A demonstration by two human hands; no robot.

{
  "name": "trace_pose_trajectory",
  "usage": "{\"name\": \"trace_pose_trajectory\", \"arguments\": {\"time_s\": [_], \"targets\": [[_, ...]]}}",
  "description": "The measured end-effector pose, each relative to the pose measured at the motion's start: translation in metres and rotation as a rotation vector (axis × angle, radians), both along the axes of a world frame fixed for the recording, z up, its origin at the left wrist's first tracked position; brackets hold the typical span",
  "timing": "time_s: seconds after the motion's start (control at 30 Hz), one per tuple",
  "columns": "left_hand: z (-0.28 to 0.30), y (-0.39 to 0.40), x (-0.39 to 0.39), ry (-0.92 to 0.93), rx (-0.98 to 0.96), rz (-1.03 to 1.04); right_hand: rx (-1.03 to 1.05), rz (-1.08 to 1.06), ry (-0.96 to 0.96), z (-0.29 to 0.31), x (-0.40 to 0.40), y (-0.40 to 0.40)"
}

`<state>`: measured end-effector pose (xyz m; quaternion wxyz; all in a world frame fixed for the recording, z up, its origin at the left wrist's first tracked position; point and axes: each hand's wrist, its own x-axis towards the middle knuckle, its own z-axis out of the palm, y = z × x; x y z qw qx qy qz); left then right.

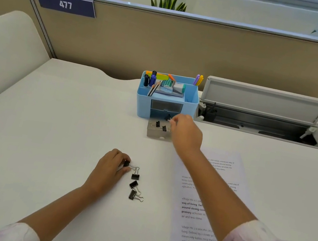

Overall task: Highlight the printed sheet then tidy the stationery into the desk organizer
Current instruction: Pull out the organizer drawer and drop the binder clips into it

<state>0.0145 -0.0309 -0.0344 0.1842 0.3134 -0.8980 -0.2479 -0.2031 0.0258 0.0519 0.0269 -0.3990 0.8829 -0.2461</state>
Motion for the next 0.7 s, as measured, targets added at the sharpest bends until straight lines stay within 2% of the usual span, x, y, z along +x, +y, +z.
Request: {"name": "trace_pose_trajectory", "arguments": {"time_s": [0.1,0.27,0.5,0.7], "targets": [[0.011,-0.007,-0.012,0.114,0.067,0.086,0.024,-0.005,-0.034,0.006,-0.008,-0.001],[0.051,-0.018,-0.059,0.227,0.012,0.153,0.019,0.040,-0.101,-0.024,0.005,0.033],[0.066,-0.039,-0.129,0.153,0.029,0.298,-0.061,0.097,-0.179,-0.042,0.030,0.075],[0.050,-0.049,-0.120,0.108,0.059,0.256,-0.083,0.110,-0.225,-0.044,0.027,0.086]]}}
